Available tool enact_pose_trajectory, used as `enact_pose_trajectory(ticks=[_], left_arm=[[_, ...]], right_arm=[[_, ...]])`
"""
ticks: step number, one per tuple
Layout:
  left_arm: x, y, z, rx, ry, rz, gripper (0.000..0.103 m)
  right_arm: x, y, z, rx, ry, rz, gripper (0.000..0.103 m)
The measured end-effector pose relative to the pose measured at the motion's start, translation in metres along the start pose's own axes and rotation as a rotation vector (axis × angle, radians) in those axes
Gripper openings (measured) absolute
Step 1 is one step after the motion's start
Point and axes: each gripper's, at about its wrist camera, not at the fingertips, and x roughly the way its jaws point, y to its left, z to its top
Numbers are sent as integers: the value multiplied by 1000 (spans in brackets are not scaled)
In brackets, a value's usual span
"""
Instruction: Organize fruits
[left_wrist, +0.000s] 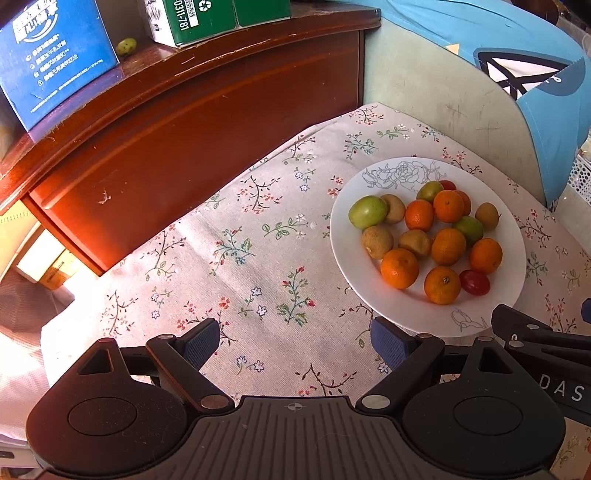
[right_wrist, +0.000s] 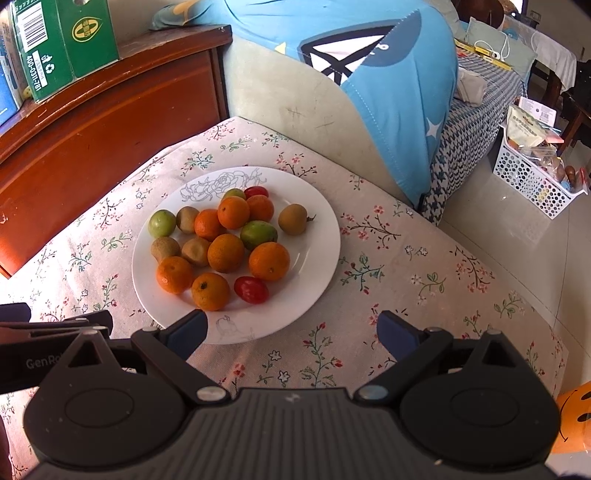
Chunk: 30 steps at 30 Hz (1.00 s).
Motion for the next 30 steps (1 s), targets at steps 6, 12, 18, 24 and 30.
enact_pose_trajectory(ticks=[6,12,18,24,30], left_arm=[[-8,4,-7,11,-2,9,90],[-18,12,-15,19,-12,16,90],[-28,20,-26,29,-21,27,90],[-34,31,-44,16,-10,31,90],[-42,41,-60,-2,-10,22,90]], right_arm=[[-7,4,-6,-23,-6,1,98],[-15,10,-14,-35,-3,17,98],[-25,19,-25,-76,-4,17,98],[-33,27,-43,-90,-8,32,98],[-35,25,-72,-14,2,54,98]])
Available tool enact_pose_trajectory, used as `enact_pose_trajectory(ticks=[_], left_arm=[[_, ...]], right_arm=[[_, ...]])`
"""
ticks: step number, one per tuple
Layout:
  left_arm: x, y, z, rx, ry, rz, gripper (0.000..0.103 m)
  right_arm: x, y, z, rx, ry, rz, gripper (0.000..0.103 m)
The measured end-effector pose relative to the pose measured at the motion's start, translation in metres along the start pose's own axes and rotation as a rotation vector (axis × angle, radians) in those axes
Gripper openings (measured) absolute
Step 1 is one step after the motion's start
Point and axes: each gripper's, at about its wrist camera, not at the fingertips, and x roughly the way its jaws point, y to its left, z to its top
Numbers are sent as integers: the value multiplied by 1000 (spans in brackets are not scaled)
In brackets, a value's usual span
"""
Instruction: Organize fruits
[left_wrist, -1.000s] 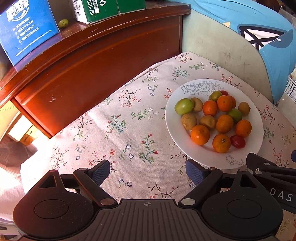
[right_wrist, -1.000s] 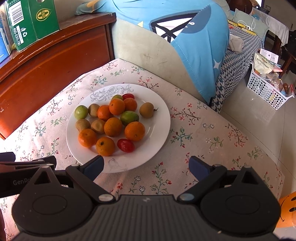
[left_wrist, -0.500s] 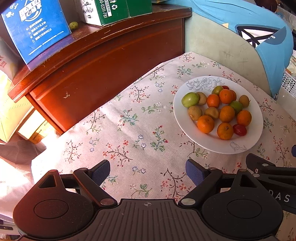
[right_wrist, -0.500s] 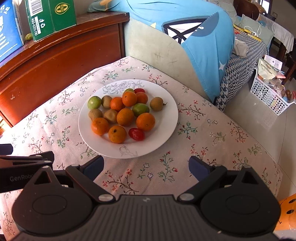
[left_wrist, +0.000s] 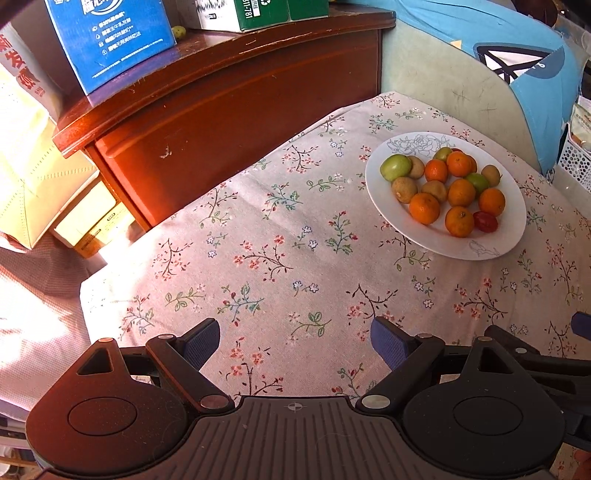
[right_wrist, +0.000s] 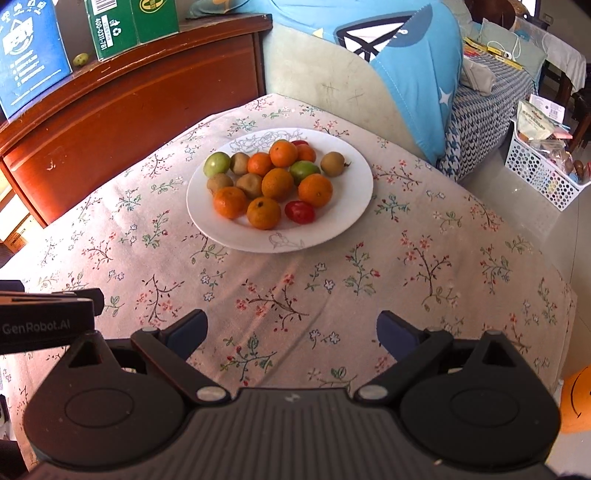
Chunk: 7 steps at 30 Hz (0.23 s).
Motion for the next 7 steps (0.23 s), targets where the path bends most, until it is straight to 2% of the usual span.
enact_pose_trajectory(ticks=[7], left_arm=[[-6,12,-12,-37,-4,-28,90]], right_arm=[[8,7,-37,45,-26,15,98]])
